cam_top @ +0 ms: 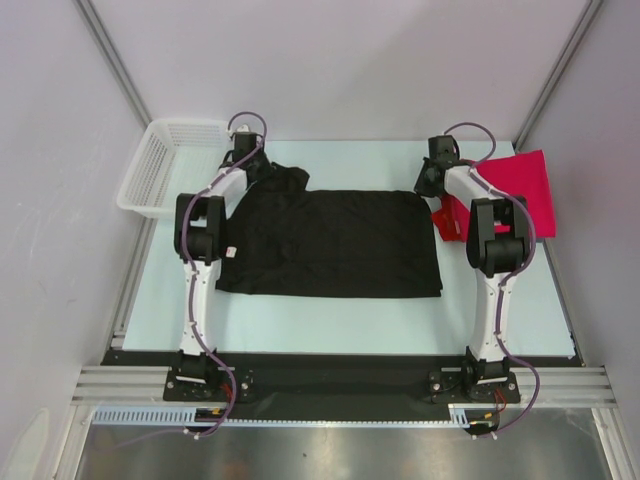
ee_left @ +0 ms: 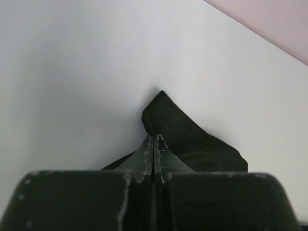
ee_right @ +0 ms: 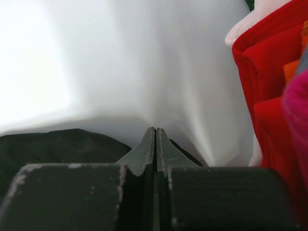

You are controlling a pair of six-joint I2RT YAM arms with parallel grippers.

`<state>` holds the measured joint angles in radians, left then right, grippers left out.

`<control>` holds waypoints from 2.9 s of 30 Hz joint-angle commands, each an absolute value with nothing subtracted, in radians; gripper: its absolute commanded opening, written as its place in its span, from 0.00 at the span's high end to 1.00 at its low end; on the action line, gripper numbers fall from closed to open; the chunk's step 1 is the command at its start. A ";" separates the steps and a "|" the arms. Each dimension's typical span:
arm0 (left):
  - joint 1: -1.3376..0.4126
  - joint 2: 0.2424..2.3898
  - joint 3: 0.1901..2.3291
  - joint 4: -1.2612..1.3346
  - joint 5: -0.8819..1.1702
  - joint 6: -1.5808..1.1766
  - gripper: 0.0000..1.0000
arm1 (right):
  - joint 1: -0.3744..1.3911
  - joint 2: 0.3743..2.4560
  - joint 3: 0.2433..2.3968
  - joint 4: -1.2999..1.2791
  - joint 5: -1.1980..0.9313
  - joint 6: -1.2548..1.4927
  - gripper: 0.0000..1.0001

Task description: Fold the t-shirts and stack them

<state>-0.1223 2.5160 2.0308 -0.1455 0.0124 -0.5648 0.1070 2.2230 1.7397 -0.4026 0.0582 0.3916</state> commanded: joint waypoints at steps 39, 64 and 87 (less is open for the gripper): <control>-0.196 1.663 0.933 0.629 -0.184 -0.276 1.00 | 0.098 1.844 1.437 -0.390 0.077 0.413 1.00; -0.268 1.301 0.511 0.663 -0.247 -0.298 1.00 | 0.107 1.675 1.135 -0.238 0.109 0.449 1.00; -0.279 0.859 0.262 0.224 -0.328 -0.692 0.43 | 0.293 1.405 0.799 0.081 0.274 0.537 0.48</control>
<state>-0.2749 0.9184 0.2665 0.2642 -0.2874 -0.6373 0.2703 1.4288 0.7830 0.0074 0.2760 0.5251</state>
